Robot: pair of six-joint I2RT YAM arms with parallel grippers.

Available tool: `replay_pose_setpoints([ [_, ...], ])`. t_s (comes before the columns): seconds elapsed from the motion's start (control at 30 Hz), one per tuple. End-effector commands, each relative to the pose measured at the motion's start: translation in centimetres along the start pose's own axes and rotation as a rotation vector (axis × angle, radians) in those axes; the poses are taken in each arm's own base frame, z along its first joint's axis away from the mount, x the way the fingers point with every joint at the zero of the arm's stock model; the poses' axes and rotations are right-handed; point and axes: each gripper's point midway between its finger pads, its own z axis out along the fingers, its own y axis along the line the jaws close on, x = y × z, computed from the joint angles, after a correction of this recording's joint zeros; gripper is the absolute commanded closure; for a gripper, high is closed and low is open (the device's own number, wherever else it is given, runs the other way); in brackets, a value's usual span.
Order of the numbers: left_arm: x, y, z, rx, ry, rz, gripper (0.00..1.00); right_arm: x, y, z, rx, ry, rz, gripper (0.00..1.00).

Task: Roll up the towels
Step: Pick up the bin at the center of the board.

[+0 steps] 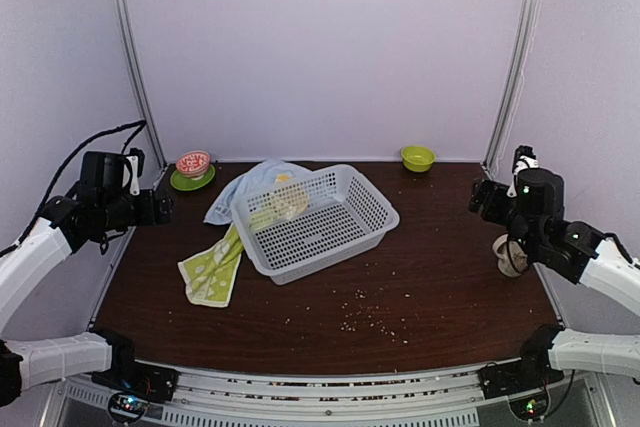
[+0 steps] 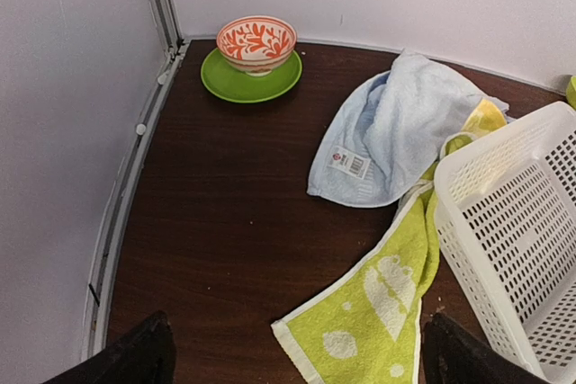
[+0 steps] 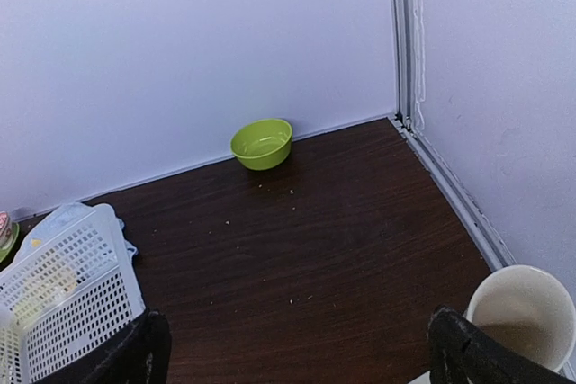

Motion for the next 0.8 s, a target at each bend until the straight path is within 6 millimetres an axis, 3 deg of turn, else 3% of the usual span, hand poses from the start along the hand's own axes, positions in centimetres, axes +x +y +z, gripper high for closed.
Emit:
replay_pose_setpoints([
  [0.0, -1.0, -0.3, -0.6, 0.020, -0.040, -0.003, 0.02, 0.5, 2.2, -0.4, -0.127, 0.063, -0.053, 0.00],
  [0.1, 1.1, -0.5, 0.5, 0.031, 0.013, -0.064, 0.02, 1.9, 3.4, -0.3, -0.191, 0.123, -0.064, 0.00],
  [0.23, 6.4, -1.5, 3.1, 0.073, 0.185, -0.245, 0.04, 4.2, 4.3, 0.0, -0.207, 0.210, -0.097, 0.00],
  [0.33, 10.3, -1.1, 4.7, 0.027, 0.303, -0.300, 0.12, 5.5, 4.9, 0.1, -0.219, 0.252, -0.103, 0.02],
  [0.43, 13.2, -0.9, 5.5, -0.010, 0.409, -0.310, 0.26, 6.3, 5.7, 0.1, -0.240, 0.280, -0.106, 0.02],
  [0.63, 16.0, -0.9, 5.9, -0.030, 0.495, -0.339, 0.44, 7.6, 6.7, -0.1, -0.271, 0.311, -0.070, 0.03],
  [0.77, 17.0, -1.5, 6.5, -0.020, 0.532, -0.336, 0.49, 9.6, 9.2, -0.1, -0.342, 0.381, -0.012, 0.04],
])
